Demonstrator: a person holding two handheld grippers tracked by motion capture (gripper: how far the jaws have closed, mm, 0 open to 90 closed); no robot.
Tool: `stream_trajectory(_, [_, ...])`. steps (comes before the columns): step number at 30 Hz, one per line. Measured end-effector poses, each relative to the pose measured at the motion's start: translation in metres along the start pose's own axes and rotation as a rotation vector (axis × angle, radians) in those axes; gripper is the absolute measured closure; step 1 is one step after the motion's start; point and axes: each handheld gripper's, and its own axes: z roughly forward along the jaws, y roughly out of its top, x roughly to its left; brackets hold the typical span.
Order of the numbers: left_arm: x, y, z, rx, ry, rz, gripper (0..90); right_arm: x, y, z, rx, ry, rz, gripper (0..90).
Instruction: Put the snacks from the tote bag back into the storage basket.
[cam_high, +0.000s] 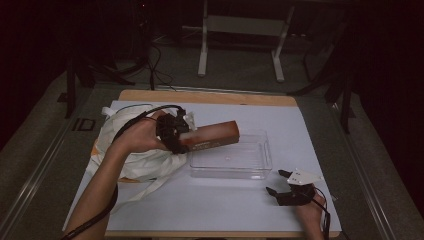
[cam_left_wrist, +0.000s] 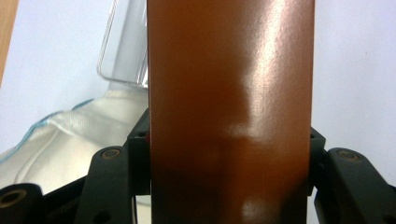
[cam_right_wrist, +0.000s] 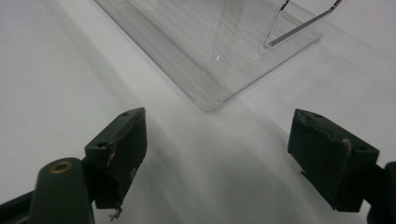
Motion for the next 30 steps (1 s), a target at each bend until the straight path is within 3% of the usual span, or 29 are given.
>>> stream_trajectory(17, [-0.002, 0.009, 0.012, 0.025, -0.018, 0.029, 44.0, 0.0, 0.0, 0.0, 0.002, 0.0, -0.002, 19.9])
stream_trajectory(30, [-0.006, 0.019, 0.026, 0.059, -0.039, 0.075, 44.0, 0.0, 0.0, 0.0, 0.001, 0.001, -0.003, 19.9])
